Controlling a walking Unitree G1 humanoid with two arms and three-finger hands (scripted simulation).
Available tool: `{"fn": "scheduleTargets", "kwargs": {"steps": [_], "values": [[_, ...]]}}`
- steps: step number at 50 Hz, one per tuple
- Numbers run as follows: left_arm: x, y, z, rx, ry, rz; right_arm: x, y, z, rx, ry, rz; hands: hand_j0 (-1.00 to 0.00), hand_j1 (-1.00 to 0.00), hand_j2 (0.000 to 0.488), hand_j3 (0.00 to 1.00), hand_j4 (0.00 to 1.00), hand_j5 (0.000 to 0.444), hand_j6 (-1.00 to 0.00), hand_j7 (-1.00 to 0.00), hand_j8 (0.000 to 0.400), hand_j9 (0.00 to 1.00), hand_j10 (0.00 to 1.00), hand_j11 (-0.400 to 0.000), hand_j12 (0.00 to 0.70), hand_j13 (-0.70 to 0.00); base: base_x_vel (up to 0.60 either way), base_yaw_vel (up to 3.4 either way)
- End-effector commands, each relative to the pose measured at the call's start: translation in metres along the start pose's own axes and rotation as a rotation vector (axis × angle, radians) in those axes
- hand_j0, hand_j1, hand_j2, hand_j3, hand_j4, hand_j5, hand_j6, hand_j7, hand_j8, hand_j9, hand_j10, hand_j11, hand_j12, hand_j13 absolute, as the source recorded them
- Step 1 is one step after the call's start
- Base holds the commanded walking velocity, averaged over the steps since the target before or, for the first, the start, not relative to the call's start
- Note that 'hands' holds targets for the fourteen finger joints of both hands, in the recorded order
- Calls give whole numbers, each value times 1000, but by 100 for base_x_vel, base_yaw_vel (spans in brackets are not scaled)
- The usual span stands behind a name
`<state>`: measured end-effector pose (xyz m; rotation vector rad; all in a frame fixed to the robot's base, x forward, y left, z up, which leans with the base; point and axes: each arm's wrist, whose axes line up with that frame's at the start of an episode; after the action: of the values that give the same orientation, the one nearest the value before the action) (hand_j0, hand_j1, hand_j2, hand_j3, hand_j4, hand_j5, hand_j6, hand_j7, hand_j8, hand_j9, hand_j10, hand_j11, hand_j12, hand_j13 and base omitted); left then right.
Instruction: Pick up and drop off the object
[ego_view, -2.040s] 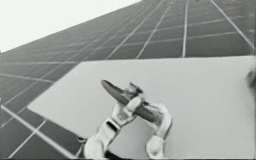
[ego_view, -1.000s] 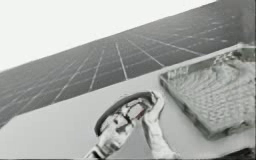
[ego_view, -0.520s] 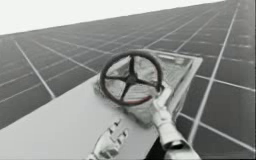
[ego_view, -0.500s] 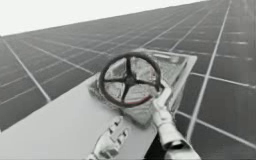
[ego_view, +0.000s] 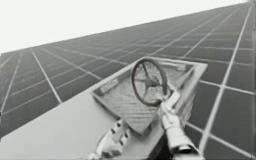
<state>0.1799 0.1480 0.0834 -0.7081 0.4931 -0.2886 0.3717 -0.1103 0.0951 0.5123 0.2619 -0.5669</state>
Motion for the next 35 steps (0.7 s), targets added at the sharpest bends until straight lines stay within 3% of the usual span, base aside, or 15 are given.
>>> {"fn": "scheduleTargets", "kwargs": {"steps": [1,35], "values": [[7,-4,1,-7,-13,-51,-3,2,12,2,-46,4,0,0,0,1000,1000,0,0,0,0,1000,1000,-400,0,-700,18,-212],[7,-4,1,-7,-13,-51,-3,2,12,2,-46,4,0,0,0,1000,1000,0,0,0,0,1000,1000,-400,0,-700,19,-198]]}}
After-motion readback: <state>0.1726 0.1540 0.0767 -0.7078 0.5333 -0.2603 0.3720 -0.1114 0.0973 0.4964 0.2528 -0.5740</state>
